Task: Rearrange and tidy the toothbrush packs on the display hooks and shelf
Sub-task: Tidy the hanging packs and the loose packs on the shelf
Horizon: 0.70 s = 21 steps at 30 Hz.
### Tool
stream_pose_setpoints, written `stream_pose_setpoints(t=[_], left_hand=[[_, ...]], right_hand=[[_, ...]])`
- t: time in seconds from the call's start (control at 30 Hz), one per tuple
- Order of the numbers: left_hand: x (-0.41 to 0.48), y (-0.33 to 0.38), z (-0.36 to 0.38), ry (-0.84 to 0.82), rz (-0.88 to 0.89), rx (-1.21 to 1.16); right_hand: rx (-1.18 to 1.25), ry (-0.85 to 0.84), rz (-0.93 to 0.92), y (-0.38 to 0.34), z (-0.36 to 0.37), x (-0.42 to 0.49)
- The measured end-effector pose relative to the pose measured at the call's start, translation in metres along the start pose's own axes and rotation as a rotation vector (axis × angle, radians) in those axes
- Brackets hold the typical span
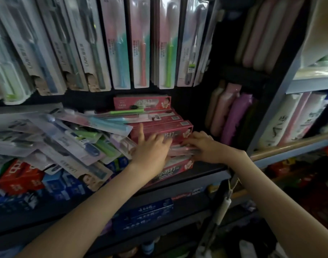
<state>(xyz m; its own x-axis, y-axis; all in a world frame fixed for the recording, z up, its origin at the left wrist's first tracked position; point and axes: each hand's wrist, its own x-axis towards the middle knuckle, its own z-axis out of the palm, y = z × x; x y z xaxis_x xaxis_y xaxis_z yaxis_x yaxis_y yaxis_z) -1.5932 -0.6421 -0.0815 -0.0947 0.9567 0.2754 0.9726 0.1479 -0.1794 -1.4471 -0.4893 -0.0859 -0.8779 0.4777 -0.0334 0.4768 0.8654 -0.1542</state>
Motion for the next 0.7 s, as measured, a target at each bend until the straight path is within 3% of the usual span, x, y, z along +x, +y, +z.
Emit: stream_pose_setpoints(t=[0.17, 0.23, 0.47, 0.57, 0.7], left_hand=[[0.028, -0.005, -0.017, -0.205, 0.080, -0.025], [0.033, -0.005, -0.022, -0.200, 0.130, -0.036], [0.033, -0.007, -0.054, 0.121, 0.239, 0.090], [0.041, -0.025, -0.075, 0.381, 0.308, 0.130], [0.050, -0.053, -0.103, 0.623, 0.145, 0.145]], right_hand=[[-0.126, 0.193, -0.026, -0.002, -0.002, -0.018], [-0.127, 0.297, -0.049, -0.002, -0.003, -0.025], [-0.156, 0.554, -0.150, -0.011, -0.022, -0.032], [-0.113, 0.650, -0.179, -0.025, -0.047, -0.021], [0.067, 0.796, -0.115, -0.038, -0.089, -0.004]])
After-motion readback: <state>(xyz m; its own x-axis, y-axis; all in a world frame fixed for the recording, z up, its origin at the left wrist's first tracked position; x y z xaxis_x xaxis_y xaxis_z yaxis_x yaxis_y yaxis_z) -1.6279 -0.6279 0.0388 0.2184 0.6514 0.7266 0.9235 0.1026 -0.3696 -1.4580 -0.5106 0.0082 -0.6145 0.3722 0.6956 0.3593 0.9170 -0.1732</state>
